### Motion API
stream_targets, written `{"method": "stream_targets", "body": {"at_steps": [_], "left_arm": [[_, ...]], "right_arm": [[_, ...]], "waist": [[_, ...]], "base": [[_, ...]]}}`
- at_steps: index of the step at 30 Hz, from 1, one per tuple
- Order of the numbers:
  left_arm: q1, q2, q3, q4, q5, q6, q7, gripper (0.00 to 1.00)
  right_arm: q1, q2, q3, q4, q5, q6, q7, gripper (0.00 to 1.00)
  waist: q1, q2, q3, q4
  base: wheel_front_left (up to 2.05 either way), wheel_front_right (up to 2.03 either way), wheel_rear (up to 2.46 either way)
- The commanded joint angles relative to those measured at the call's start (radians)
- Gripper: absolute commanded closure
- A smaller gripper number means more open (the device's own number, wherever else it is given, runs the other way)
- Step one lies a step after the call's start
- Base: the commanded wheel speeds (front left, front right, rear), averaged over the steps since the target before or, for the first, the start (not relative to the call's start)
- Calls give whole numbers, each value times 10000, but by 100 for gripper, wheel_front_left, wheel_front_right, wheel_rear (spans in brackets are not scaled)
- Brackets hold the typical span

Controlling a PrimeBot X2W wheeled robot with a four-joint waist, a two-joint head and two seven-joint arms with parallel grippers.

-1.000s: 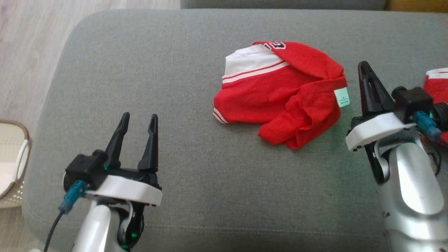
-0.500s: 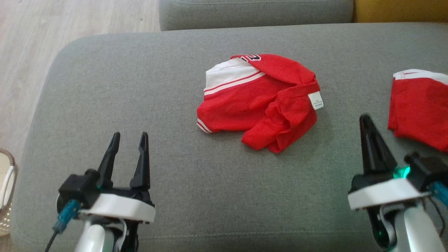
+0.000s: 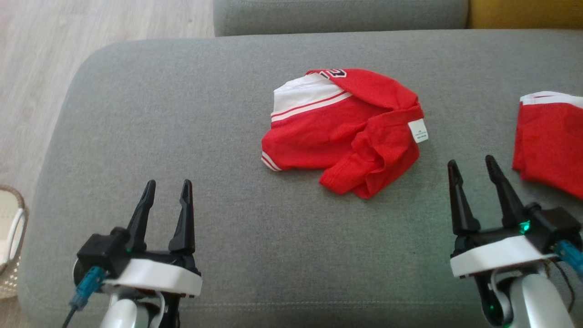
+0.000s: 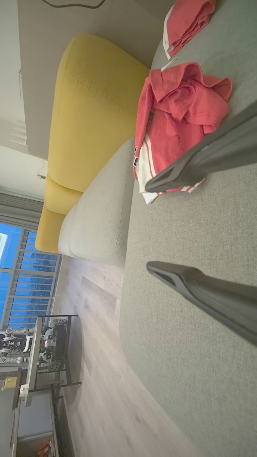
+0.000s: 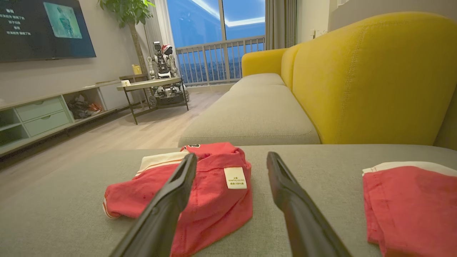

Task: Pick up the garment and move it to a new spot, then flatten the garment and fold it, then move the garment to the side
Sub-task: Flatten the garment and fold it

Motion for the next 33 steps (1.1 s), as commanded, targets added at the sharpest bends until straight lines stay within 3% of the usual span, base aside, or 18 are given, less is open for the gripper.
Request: {"method": "stream_targets", "body": {"at_steps": [1, 10, 18, 22, 29, 30, 31, 33], "left_arm": [[-461, 28, 291, -393, 43, -8, -53, 0], [-801, 28, 67, -356, -36, -92, -53, 0], [-1302, 28, -291, -155, -268, -216, -53, 0], [-1489, 28, -436, -40, -420, -210, -53, 0], [-1482, 28, -490, -20, -475, -175, -53, 0], [-1483, 28, -480, -17, -479, -168, -53, 0], [-1487, 28, -473, -11, -482, -158, -53, 0], [-1509, 28, -471, -1, -490, -141, -53, 0]], "right_arm": [[-451, -3, 310, -172, -149, -4, -92, 0], [-1613, -3, 597, 553, -797, -4, 676, 0], [-3405, -3, 553, 2528, -1769, -4, 1750, 0], [-4064, -3, 279, 3519, -2367, -4, 1870, 0], [-4390, -3, 57, 4178, -2973, -4, 1723, 0], [-4421, -3, -23, 4225, -3115, -4, 1706, 55], [-4447, -3, -121, 4236, -3291, -4, 1671, 100], [-4489, -3, -337, 4218, -3431, -4, 1590, 100]], "waist": [[1, 0, 117, 87], [1, 0, 909, 546], [1, 0, 1637, 1278], [1, 0, 1792, 1698], [1, 0, 1812, 1861], [1, 0, 1811, 1851], [1, 0, 1806, 1835], [1, 0, 1783, 1775]], "base": [[0, 0, 0], [0, 0, 0], [0, 0, 0], [0, 0, 0], [0, 0, 0], [0, 0, 0], [0, 0, 0], [0, 0, 0]]}}
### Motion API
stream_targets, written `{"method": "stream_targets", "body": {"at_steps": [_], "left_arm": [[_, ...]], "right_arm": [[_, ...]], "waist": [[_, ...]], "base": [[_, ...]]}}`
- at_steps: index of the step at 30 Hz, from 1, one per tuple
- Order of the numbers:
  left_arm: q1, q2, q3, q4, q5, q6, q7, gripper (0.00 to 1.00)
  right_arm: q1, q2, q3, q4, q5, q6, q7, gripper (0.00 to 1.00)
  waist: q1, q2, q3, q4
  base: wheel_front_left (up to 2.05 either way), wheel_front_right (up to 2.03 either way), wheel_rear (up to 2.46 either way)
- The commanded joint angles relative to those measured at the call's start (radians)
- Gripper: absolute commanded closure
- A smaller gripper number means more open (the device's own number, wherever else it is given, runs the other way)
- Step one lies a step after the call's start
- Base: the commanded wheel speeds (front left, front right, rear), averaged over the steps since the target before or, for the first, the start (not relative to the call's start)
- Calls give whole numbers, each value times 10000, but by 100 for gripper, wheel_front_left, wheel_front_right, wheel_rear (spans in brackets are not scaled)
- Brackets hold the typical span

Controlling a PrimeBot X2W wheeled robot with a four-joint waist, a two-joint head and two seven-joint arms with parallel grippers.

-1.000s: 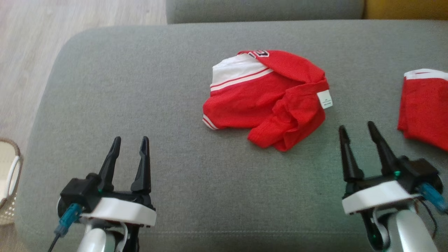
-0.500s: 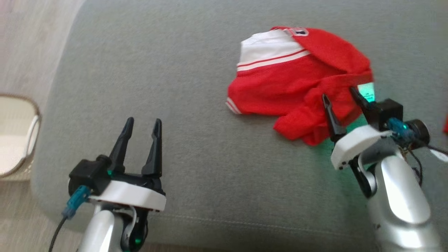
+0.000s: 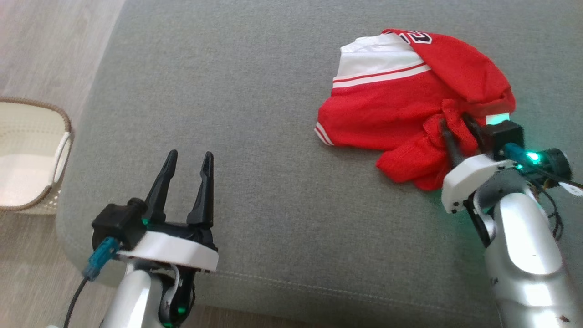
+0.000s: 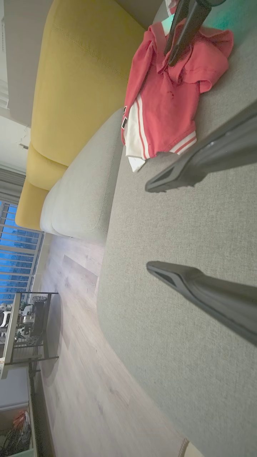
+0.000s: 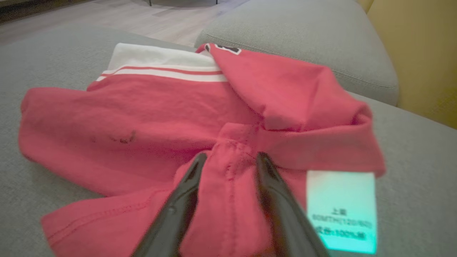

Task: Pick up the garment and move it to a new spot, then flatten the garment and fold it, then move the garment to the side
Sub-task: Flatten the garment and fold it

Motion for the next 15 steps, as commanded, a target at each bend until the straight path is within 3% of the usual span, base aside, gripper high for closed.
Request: {"method": "stream_targets", "body": {"at_steps": [1, 9, 15], "left_arm": [[-361, 34, 290, -288, -78, 41, -53, 0], [-355, 34, 388, -315, -63, 82, -53, 0], [-267, 33, 496, -379, 3, 108, -53, 0]], "right_arm": [[-404, 36, 132, -323, -90, -4, -171, 100], [-273, 36, -475, -831, -46, -4, -506, 100], [-18, 36, -959, -1785, 978, -4, -1051, 100]], "waist": [[-1, 0, -26, -66], [-1, 0, -320, -645], [-1, 0, -627, -1156]], "base": [[0, 0, 0], [0, 0, 0], [0, 0, 0]]}}
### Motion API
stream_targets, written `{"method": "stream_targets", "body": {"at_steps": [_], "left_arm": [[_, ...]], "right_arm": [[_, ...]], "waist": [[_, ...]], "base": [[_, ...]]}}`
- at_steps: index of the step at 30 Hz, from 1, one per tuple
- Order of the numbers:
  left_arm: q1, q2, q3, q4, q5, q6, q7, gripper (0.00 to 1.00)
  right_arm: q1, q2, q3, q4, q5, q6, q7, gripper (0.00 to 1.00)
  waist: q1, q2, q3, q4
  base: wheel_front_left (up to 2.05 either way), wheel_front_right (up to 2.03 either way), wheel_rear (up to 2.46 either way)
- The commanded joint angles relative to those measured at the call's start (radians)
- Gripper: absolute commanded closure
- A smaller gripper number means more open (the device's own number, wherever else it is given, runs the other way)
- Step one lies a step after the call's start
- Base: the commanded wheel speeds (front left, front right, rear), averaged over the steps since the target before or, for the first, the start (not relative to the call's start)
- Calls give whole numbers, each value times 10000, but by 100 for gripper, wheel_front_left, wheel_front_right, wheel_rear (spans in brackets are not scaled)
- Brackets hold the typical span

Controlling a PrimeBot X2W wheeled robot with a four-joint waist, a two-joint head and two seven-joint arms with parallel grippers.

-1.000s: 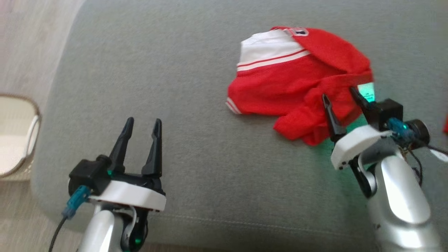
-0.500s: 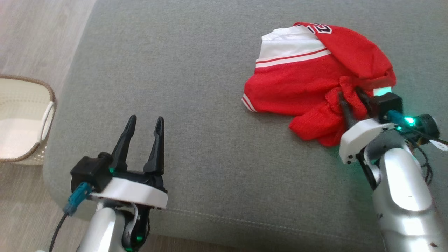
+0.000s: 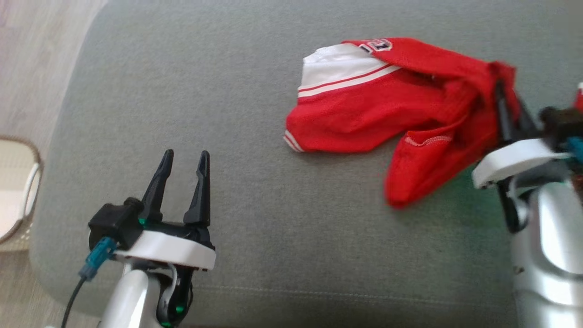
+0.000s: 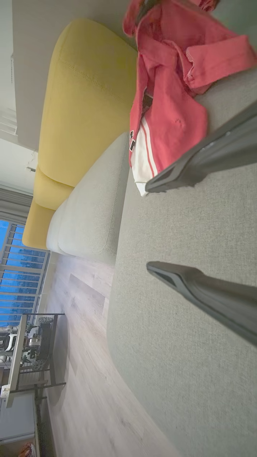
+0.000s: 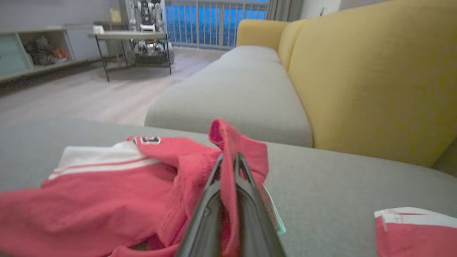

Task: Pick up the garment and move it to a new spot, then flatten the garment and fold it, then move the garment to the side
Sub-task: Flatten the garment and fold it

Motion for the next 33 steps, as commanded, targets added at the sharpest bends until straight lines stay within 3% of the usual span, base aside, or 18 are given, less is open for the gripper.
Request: {"method": "stream_targets", "body": {"at_steps": [1, 10, 11, 12, 19, 29, 33], "left_arm": [[-243, 33, 436, -385, 5, 58, -53, 0], [-122, 33, 471, -469, 92, 59, -53, 0], [-118, 33, 473, -474, 100, 58, -53, 0], [-116, 33, 469, -469, 114, 50, -53, 0], [-75, 33, 507, -424, 218, 11, -53, 0], [92, 33, 526, -574, 191, 105, -53, 0], [198, 33, 540, -663, 91, 200, -53, 0]], "right_arm": [[25, 26, -69, -691, 375, -4, -164, 100], [887, 26, -1484, -1711, 700, -4, 357, 100], [985, 26, -1633, -1623, 711, -4, 528, 87], [1057, 26, -1741, -1476, 687, -4, 702, 0], [1102, 26, -994, -949, 1074, -4, 419, 0], [2051, 26, 1694, -2109, 2340, -4, -523, 0], [2813, 26, 2113, -2355, 2714, -4, -608, 0]], "waist": [[0, 0, -215, -300], [0, 0, -348, -834], [0, 0, -352, -876], [0, 0, -358, -913], [0, 0, -505, -1096], [0, 0, -1000, -1238], [0, 0, -1061, -1298]], "base": [[0, 0, 0], [0, 0, 0], [0, 0, 0], [0, 0, 0], [0, 0, 0], [0, 0, 0], [0, 0, 0]]}}
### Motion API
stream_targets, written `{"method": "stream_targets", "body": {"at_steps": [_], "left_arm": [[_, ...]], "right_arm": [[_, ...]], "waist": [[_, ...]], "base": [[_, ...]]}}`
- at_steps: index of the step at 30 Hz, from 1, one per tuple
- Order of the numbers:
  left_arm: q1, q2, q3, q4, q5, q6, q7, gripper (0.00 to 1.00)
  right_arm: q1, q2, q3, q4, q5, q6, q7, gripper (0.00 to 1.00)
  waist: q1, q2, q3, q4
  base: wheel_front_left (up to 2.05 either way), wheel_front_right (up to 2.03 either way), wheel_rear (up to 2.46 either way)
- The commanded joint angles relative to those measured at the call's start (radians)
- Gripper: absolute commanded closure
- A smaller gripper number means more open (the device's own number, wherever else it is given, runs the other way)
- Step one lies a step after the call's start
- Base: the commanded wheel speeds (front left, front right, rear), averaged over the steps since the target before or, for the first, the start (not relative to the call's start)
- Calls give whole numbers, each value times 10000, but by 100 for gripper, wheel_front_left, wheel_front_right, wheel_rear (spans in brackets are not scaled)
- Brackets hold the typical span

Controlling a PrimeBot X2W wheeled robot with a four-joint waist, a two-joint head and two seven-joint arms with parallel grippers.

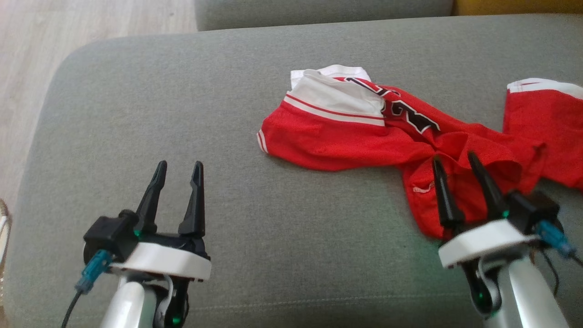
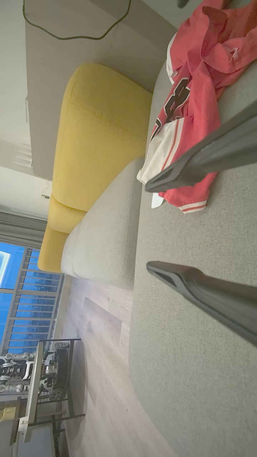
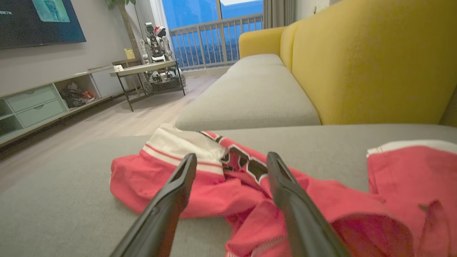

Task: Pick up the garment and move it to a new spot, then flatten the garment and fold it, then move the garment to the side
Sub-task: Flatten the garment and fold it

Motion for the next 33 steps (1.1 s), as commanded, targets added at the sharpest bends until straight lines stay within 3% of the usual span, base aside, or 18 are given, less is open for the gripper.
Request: {"method": "stream_targets", "body": {"at_steps": [1, 7, 12, 24, 31, 33], "left_arm": [[-279, 31, 335, -410, -86, 98, -53, 0], [-597, 31, 356, -350, 35, -35, -53, 0], [-1768, 77, 50, 306, 501, -344, -53, 0], [-5531, 869, -1317, 4017, 354, -524, 218, 0], [-7019, 1429, -2107, 5741, -213, -527, 432, 0], [-7354, 1563, -2660, 6161, -826, -527, 503, 0]], "right_arm": [[-149, -12, 240, -410, 122, -4, -152, 0], [-153, -12, 444, -811, 252, -4, -219, 0], [-398, -12, 498, -1288, 232, -4, -229, 0], [-531, -12, 724, -1697, 514, -4, -344, 0], [-552, -12, 699, -1695, 634, -4, -391, 0], [-547, -12, 706, -1692, 679, -4, -398, 0]], "waist": [[1, 0, 5, -47], [1, 0, 421, -564], [1, 0, 1100, -1196], [1, 0, 2142, -2442], [1, 0, 2402, -2812], [1, 0, 2444, -2862]], "base": [[0, 0, 0], [0, 0, 0], [0, 0, 0], [0, 0, 0], [0, 0, 0], [0, 0, 0]]}}
